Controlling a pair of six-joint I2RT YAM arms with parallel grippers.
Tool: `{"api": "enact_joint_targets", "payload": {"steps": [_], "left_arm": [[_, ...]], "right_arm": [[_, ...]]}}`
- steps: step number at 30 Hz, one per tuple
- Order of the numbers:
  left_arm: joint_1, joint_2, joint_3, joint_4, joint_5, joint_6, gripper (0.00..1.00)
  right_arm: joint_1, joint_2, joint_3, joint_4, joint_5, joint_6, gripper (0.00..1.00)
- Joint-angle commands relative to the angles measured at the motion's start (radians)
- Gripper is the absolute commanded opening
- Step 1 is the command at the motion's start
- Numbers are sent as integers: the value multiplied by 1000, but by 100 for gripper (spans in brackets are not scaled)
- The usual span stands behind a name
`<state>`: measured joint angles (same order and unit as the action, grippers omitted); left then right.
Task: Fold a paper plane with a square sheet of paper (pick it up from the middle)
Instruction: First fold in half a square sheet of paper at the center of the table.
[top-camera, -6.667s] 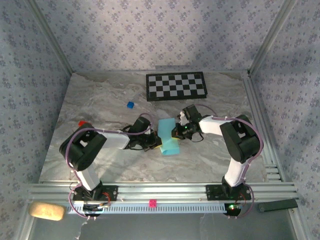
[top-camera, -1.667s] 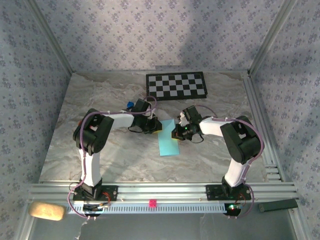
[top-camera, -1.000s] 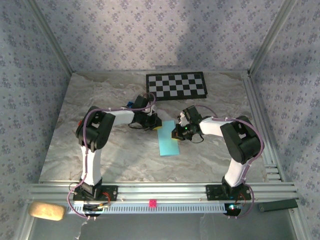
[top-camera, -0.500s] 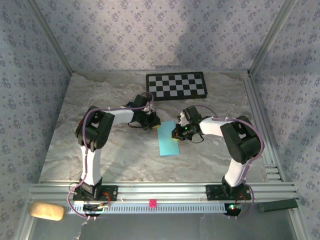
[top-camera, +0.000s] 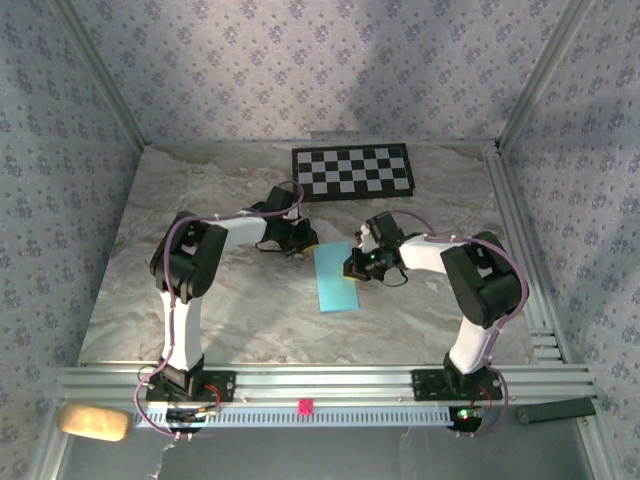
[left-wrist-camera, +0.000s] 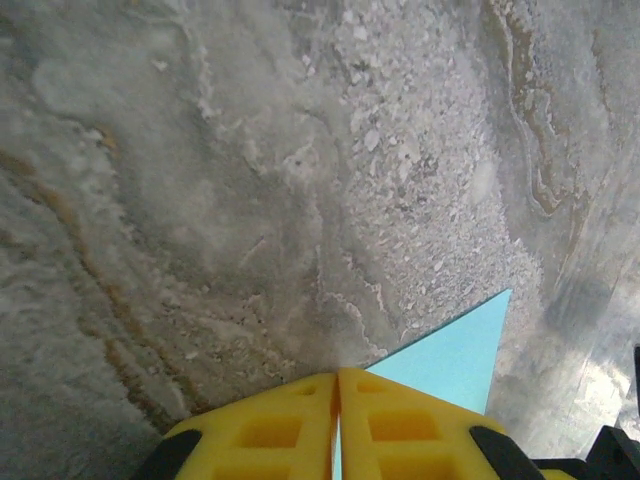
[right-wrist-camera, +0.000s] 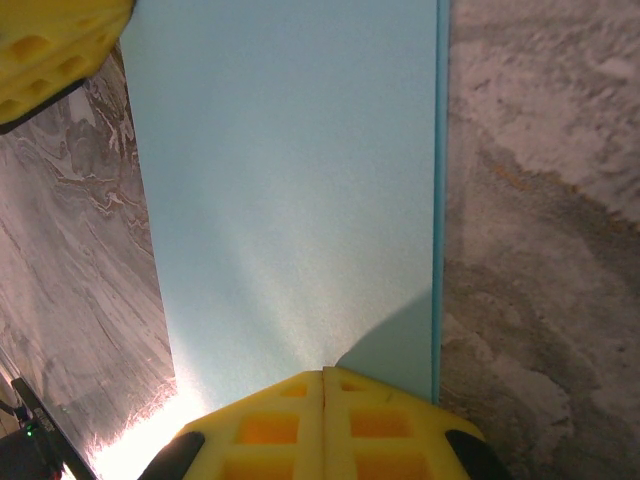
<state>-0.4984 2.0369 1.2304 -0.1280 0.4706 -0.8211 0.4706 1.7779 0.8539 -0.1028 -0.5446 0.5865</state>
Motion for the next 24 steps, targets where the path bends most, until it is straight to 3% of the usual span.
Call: {"api": "enact_joint_targets", "payload": {"steps": [1,17,24], "left_arm": [[44,21,14,-51,-184,-12,10],[-16,-158,-5,-81,-167,24,16],[-77,-205,-119,48,8,10,17]], "right_arm": [[-10,71,-71,-170,158,-16,0],[-7,71,-64,-169,158,-8,0],[-9,70,-62,-172,164,-9,0]]}}
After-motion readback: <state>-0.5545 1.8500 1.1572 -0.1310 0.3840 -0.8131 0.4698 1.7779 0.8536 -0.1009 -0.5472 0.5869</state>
